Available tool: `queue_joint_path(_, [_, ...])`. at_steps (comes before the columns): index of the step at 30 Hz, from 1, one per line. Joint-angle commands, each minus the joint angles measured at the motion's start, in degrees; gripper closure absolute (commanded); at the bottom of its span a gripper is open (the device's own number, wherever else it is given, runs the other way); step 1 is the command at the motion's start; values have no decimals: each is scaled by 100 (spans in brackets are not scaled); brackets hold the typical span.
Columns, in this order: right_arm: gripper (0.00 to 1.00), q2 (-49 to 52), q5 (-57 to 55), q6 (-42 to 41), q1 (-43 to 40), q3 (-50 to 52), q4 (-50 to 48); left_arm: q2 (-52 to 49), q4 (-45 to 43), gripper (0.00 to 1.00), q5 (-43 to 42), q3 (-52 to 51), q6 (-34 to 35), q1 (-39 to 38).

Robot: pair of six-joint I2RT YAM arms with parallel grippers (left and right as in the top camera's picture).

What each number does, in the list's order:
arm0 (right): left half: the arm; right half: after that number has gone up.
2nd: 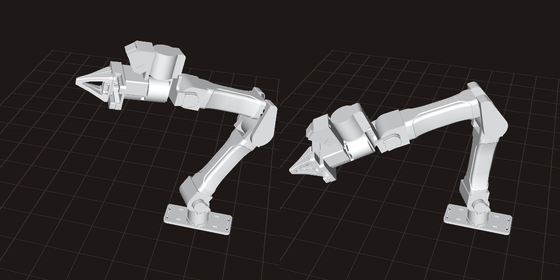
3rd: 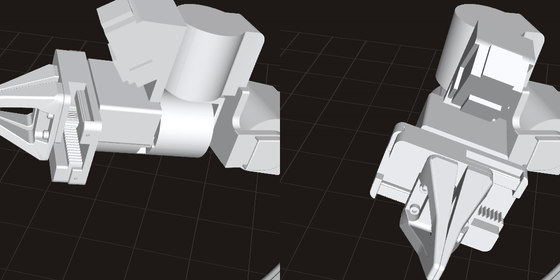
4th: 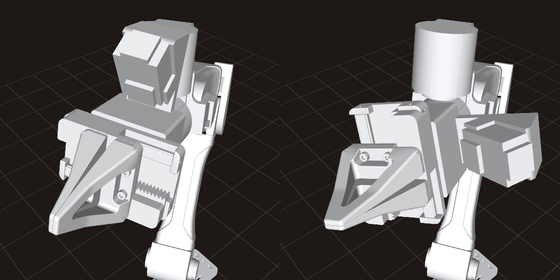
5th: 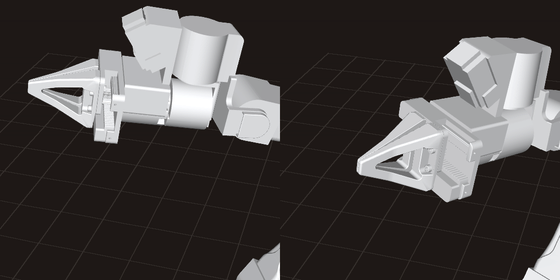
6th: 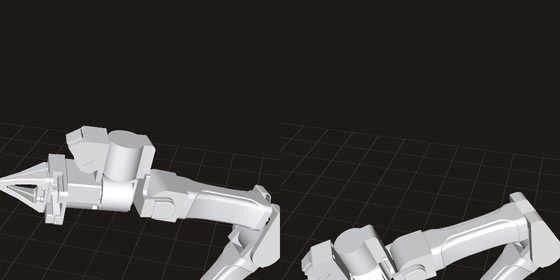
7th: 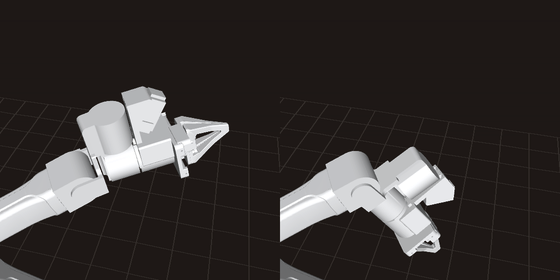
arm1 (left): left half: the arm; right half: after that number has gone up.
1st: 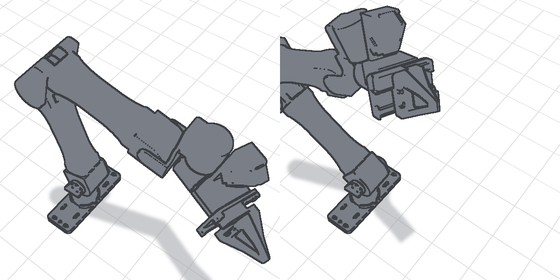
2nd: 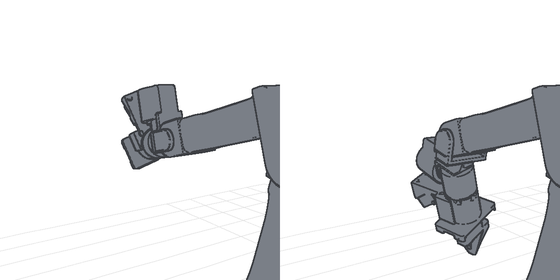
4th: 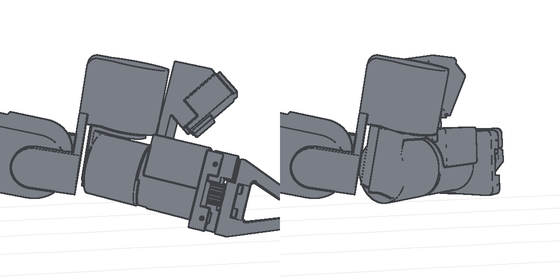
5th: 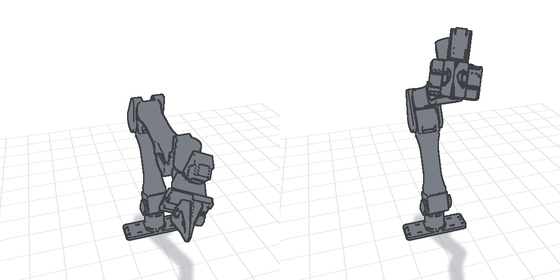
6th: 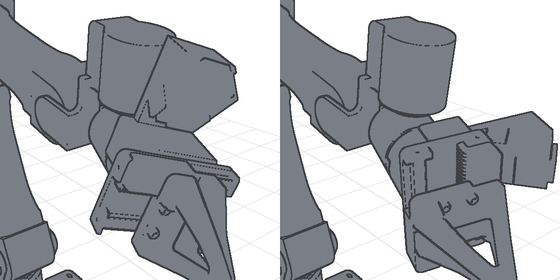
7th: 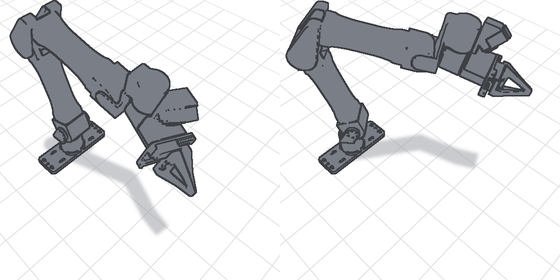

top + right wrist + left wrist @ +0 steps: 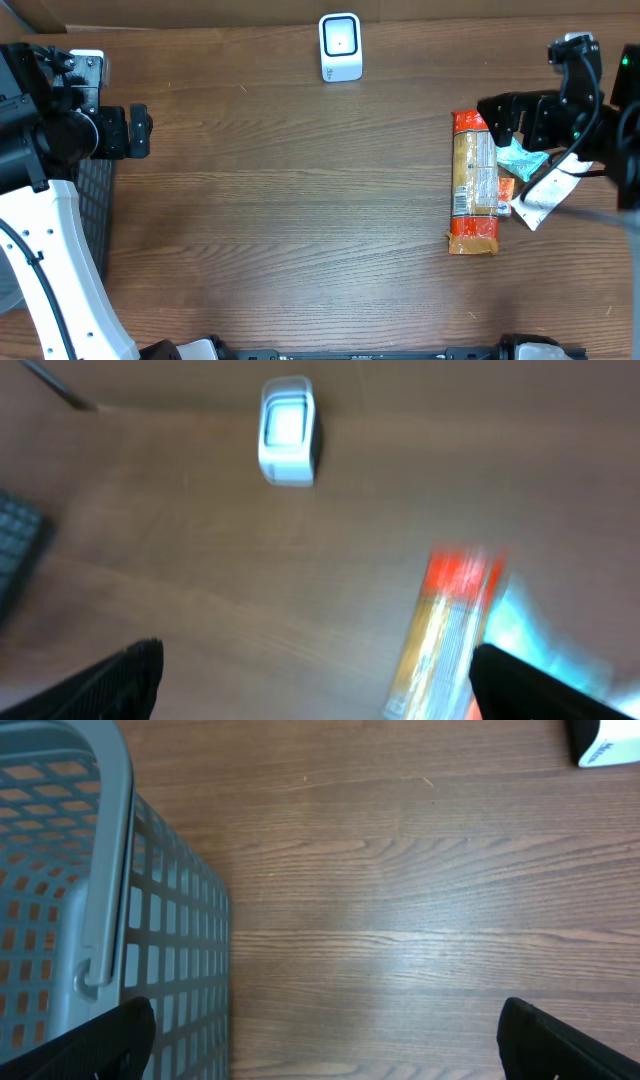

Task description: Scan the item barcode

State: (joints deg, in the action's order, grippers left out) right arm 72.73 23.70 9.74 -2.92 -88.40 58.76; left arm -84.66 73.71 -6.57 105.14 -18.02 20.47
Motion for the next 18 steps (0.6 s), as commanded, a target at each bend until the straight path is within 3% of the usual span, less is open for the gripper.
queue_joint_path(1, [0, -1152, -125, 1222, 254, 1102, -1084, -35, -17, 0, 39, -2, -63, 15])
queue_joint_path(2, [0, -1792, -142, 1281, 258, 1956, -1950, -35, -17, 0, 39, -2, -66, 15])
queue_joint_path(7, [0, -3445, -372, 1270, 254, 4087, -3593, -35, -20, 0, 39, -2, -66, 15])
queue_joint_path(13, [0, -5104, -986, 538, 254, 6216, -4771, -35, -17, 0, 39, -2, -66, 15])
queue_joint_path(18, [0, -5925, -1016, 136, 260, 7451, -5515, -35, -20, 0, 39, -2, -66, 15])
